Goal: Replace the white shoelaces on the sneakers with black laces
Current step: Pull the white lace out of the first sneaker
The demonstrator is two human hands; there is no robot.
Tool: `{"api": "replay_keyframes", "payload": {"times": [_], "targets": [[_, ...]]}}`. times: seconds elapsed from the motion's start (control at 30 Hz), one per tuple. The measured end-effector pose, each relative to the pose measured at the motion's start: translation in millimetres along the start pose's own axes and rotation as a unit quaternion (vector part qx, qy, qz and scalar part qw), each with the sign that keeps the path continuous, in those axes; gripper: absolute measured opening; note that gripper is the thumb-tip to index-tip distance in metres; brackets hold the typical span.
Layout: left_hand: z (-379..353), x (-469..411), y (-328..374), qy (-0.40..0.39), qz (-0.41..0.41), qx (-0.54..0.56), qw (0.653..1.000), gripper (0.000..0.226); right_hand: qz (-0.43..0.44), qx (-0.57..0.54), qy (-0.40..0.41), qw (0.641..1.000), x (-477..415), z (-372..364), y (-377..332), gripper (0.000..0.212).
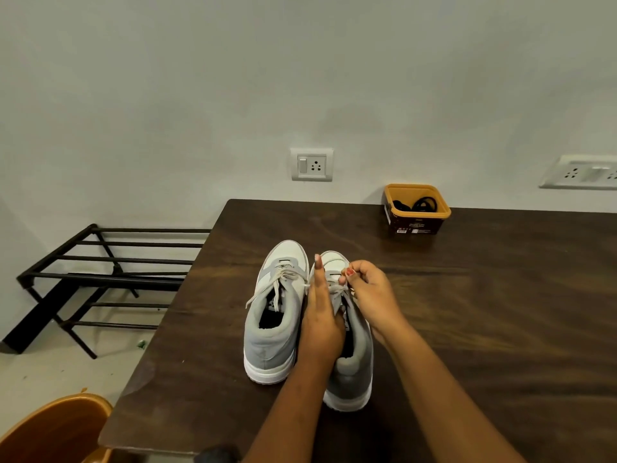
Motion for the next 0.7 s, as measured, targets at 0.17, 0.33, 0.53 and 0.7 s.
{"api": "replay_keyframes", "payload": {"times": [0.17,0.33,0.53,0.7], "targets": [[6,1,2,0.070,-0.049,-0.055,0.995,0.091,0.028,0.243,-0.090,0.966,2,-5,-20,0.006],[7,5,10,0.079,-0.075,-0.075,0.991,0.104,0.047,0.359,-0.137,0.922,4,-7,-13,0.012],[11,6,7,0.106,-0.075,-0.071,0.989,0.095,0.022,0.165,-0.039,0.985,-4,9,-9,0.008],[-1,2,-7,0.020,-0.014,-0.013,1.000,0.097,-0.016,0.007,-0.010,1.000,-25,15,-15,0.016]]}}
Point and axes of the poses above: each hand's wrist, its own x-axis away from the middle knuckle, its own z-axis out of the back of the hand, y = z × x, the point moved 7 cm from there along -x, towards the middle knuckle, and after that the axes turned 8 degrees about -y, right-handed, at the moved point
